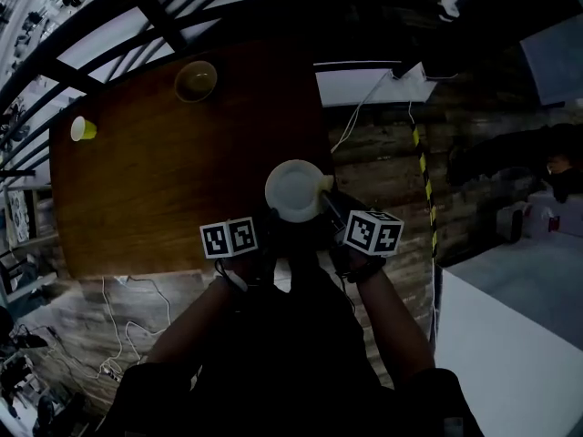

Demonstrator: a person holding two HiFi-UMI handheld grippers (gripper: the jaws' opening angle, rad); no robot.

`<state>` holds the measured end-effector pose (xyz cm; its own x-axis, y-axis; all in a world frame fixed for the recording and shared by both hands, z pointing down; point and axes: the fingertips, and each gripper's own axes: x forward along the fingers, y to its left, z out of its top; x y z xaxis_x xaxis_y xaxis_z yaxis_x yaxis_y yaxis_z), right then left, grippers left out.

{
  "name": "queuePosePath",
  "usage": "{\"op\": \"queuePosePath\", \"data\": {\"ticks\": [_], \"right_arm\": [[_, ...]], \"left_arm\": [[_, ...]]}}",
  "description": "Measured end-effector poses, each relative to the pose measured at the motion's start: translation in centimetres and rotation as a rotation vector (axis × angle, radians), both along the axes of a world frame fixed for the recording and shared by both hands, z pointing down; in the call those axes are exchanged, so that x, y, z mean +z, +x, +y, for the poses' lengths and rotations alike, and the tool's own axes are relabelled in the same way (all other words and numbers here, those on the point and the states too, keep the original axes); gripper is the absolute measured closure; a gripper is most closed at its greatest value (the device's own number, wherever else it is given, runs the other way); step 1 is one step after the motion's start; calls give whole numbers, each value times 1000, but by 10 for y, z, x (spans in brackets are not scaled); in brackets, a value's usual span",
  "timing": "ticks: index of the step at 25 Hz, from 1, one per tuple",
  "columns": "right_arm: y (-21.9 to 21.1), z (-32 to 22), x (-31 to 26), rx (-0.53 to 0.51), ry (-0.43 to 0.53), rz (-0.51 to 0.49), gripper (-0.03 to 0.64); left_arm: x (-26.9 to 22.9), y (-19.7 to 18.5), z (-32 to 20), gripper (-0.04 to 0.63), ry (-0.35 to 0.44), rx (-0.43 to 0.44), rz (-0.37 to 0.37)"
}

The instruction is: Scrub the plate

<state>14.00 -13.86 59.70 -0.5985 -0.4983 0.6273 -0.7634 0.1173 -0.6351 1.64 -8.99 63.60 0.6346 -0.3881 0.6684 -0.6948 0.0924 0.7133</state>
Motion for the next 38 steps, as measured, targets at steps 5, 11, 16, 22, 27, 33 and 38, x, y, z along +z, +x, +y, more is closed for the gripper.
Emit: {"op": "queuePosePath", "data": {"ticks": [5, 11, 16, 22, 27, 33, 38], "right_arm": [[21, -4, -6, 57, 10, 10, 508], [-14, -1, -21, -34, 45, 7, 508], [-76, 17, -13, -193, 33, -2, 508], [-126, 37, -1, -302, -4, -17, 508], [-121, 36, 6, -293, -18, -3, 508], [-81, 24, 10, -194, -24, 13, 506], [-47, 18, 10, -118, -17, 27, 508]], "left_arm": [[-1, 4, 1, 508, -3, 4, -1], [-6, -3, -1, 508, 20, -50, 20], [-6, -23, 0, 508, 29, -106, 19], [-4, -45, 5, 508, 23, -140, 31], [-2, -38, 1, 508, 24, -95, 54], [-1, -26, -19, 508, 34, -48, 38], [3, -15, -28, 508, 12, -14, 34]]}}
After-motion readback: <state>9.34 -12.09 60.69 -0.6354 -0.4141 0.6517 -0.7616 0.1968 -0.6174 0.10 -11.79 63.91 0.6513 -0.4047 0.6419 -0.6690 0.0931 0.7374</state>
